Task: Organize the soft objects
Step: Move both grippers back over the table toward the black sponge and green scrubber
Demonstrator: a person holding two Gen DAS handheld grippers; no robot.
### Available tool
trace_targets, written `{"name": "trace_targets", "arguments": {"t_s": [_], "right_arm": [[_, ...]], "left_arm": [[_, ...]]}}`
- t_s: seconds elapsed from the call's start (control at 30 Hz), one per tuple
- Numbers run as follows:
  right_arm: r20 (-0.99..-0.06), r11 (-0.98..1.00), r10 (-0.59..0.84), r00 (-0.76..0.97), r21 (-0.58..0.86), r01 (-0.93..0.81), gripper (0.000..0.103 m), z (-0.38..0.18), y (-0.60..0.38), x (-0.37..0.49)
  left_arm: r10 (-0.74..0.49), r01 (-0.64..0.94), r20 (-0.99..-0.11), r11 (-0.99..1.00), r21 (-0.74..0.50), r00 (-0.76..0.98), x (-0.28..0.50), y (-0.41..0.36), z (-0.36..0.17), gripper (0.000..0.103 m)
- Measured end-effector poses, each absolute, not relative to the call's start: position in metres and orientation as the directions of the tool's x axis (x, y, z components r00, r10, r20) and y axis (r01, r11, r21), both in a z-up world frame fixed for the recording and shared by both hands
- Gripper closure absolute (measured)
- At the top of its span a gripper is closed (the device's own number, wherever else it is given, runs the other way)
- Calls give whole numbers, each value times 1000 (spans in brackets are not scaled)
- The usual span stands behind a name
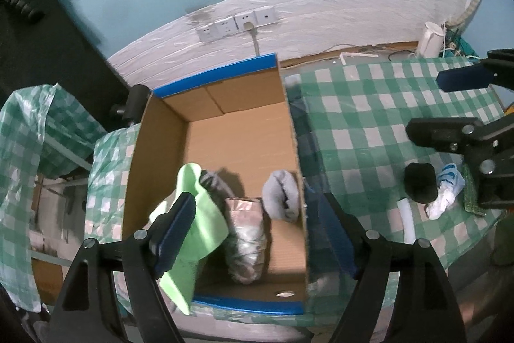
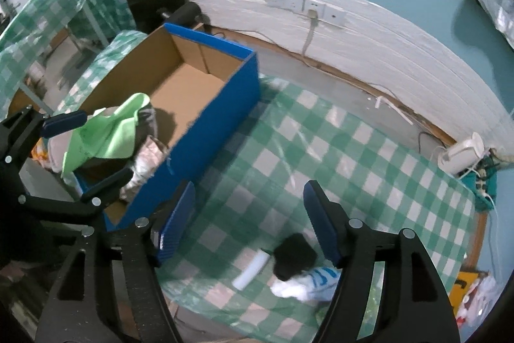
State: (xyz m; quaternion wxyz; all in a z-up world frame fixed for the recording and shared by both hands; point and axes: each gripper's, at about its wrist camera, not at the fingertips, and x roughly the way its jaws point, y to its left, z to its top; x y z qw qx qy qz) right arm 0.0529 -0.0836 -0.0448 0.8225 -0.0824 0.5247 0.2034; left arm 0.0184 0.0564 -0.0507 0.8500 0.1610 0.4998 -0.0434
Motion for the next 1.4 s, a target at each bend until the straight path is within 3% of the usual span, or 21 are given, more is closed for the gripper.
{"name": "trace_targets", "arguments": {"t_s": [0.6, 1.4], "right_arm": [[-907, 956, 178, 381, 68, -285, 29, -58, -172, 40], [-963, 990, 102, 251, 75, -117, 28, -131, -259, 9]], "left_arm": [[56, 379, -890, 892, 249, 452, 21, -21, -73, 23], [45, 497, -938, 839, 223, 345, 27, -90, -125, 23]]}}
